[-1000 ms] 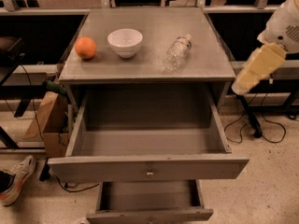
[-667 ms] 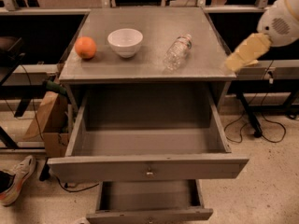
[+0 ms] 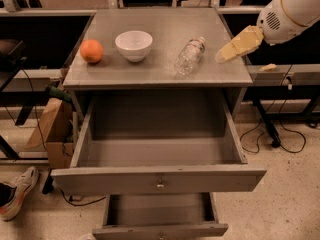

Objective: Place water bottle into top drawer

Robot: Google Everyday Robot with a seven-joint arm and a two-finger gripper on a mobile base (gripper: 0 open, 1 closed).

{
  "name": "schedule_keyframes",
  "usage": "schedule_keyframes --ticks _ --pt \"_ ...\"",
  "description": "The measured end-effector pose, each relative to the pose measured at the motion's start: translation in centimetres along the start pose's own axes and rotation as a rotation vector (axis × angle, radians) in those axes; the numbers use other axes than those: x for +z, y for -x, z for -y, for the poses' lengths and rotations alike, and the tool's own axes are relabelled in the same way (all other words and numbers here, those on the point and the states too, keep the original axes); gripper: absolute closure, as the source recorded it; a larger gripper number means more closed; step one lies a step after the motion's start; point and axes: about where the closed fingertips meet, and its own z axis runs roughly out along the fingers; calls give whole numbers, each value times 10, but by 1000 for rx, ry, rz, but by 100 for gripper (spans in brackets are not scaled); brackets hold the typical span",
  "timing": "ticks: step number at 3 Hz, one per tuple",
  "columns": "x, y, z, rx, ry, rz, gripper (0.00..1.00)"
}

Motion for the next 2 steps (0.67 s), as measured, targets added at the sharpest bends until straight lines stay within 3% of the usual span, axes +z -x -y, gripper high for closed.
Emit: schedule_keyframes --ticks 1,2 --pt "7 7 -4 101 21 15 0" --pt "29 32 -22 241 49 14 0"
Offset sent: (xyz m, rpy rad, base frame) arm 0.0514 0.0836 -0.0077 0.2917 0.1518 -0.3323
